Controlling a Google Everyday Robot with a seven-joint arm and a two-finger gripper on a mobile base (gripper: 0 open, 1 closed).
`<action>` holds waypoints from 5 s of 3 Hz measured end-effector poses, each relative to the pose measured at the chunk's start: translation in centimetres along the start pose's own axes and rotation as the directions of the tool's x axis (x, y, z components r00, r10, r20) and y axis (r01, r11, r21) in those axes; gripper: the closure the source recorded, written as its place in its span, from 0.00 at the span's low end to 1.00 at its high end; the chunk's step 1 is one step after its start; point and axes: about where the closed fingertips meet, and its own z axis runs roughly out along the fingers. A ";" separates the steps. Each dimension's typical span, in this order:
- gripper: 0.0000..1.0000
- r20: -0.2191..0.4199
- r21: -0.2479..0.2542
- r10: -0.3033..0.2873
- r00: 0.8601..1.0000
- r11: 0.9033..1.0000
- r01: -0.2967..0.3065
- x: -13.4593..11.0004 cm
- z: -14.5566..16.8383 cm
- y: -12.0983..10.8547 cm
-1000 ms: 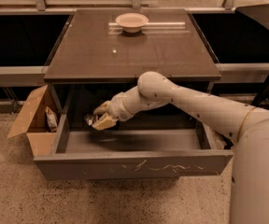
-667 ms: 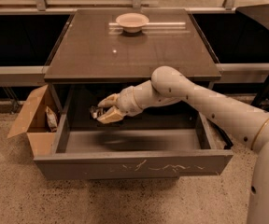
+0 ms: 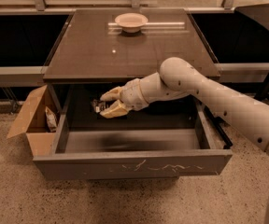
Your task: Pick rxbar chocolate from top drawer and place on counter
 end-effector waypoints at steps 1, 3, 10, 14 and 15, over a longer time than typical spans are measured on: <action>1.00 -0.010 0.035 -0.020 1.000 0.999 0.020 -2.6 -2.0 0.8; 1.00 -0.038 0.143 -0.123 0.992 0.981 0.127 -9.0 -8.7 1.0; 1.00 -0.241 0.410 -0.103 0.965 0.890 0.198 4.8 -16.8 -19.2; 0.28 -0.241 0.410 -0.104 0.965 0.891 0.198 4.0 -16.7 -19.6; 0.04 -0.241 0.410 -0.104 0.965 0.890 0.198 3.7 -16.7 -19.9</action>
Offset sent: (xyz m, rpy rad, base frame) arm -0.0422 -0.0379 0.1366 -0.0037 -0.2115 -0.0938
